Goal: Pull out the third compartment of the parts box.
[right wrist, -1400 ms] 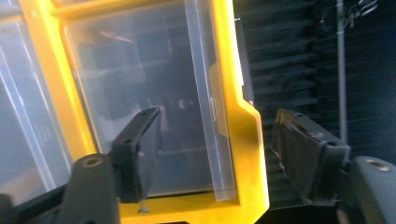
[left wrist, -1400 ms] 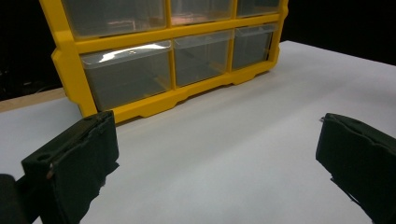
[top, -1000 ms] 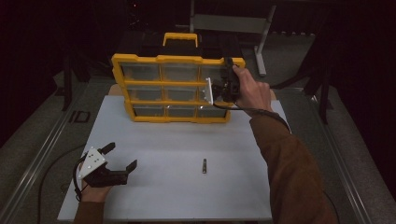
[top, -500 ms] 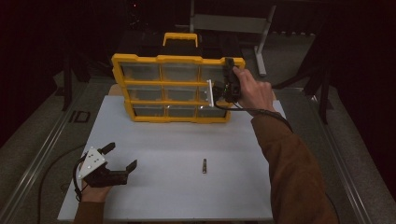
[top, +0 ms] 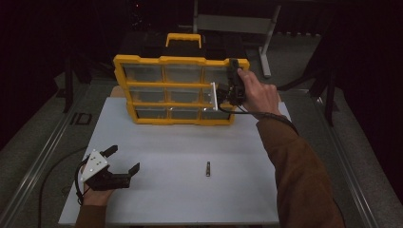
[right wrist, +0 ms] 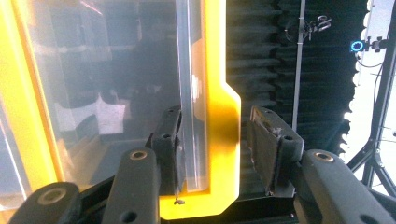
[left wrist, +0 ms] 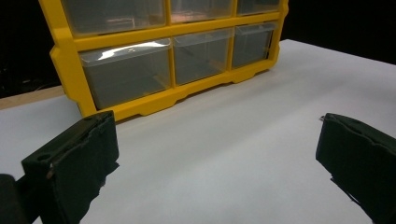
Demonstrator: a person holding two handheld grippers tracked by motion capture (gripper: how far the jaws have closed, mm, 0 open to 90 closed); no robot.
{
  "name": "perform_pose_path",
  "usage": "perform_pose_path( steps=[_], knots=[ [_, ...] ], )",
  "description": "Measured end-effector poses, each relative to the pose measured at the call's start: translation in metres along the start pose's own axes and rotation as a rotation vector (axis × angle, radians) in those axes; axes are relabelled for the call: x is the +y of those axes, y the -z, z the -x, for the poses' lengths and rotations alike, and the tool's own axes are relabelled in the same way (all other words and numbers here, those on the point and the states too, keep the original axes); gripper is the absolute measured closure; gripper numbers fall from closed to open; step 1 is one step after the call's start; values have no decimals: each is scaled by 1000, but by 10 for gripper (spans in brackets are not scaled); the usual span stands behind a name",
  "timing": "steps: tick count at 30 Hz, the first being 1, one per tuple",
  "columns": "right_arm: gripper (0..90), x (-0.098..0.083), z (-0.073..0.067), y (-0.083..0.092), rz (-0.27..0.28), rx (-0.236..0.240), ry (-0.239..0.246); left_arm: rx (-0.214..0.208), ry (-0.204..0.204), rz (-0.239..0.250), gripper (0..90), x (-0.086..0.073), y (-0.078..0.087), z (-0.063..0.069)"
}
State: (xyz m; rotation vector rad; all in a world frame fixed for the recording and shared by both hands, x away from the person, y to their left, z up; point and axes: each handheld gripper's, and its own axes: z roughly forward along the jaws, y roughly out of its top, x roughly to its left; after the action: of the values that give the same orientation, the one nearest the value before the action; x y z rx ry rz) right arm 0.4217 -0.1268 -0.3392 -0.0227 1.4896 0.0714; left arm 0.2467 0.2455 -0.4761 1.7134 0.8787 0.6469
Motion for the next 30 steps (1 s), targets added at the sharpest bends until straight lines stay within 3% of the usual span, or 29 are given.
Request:
perform_pose_path(
  steps=[8, 14, 30],
  knots=[
    [554, 0, 2, 6, 12, 2, -8, -1, -1, 1, 0, 0, 0, 0],
    [608, 0, 2, 14, 23, 10, 28, -2, -1, -1, 0, 0, 0, 0],
    [724, 1, -2, 14, 7, 34, 50, -2, 1, 4, 0, 0, 0, 0]
  ],
)
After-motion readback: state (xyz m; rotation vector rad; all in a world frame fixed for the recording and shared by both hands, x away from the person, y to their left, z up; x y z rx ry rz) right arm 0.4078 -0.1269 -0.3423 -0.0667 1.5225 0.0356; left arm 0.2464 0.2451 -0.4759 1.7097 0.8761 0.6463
